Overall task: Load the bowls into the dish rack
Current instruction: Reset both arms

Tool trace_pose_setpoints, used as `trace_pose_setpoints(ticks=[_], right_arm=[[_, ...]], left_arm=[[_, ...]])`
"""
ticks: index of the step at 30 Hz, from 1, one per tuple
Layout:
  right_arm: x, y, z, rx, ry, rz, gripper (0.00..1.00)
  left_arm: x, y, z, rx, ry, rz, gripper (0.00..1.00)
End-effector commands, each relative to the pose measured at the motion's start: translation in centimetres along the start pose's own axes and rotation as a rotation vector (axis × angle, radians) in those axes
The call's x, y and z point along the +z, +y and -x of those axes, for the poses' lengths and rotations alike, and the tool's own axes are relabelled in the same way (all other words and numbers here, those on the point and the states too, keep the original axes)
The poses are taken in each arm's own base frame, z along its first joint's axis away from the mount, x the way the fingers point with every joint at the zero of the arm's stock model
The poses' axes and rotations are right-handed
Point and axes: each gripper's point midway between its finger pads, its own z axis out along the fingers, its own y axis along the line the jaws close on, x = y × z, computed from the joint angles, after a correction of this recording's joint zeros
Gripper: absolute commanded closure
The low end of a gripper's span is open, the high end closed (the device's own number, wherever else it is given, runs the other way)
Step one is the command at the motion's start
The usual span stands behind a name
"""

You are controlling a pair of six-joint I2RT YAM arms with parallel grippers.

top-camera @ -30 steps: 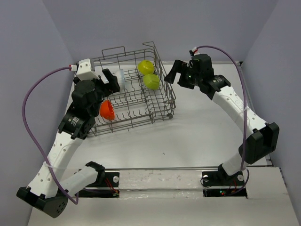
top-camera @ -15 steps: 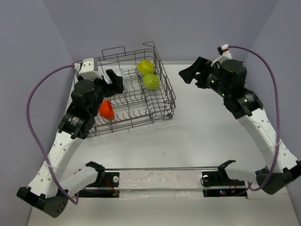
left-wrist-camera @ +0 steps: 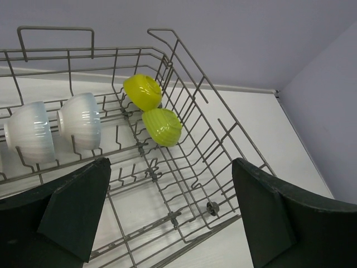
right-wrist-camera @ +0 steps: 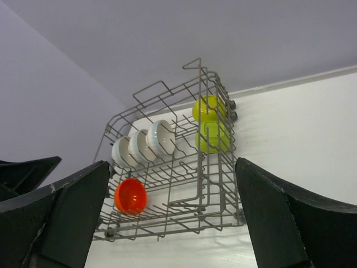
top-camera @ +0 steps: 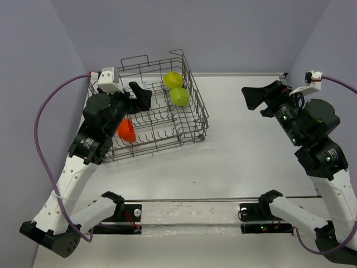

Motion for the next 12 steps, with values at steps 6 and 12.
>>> trace_pose_setpoints(ticks=[6,12], right_arm=[[1.7,-3.0,-2.6,-0.073,0.041,-0.101,0.0],[2.2,-3.4,-3.2,-0.091,0.047,-0.101,0.0]], left_arm=[[-1.1,-1.8,3.6,-0.02,-0.118,-0.076,0.01],[-1.4,-1.4,4.0,-0.017,-0.137,-0.057,0.01]])
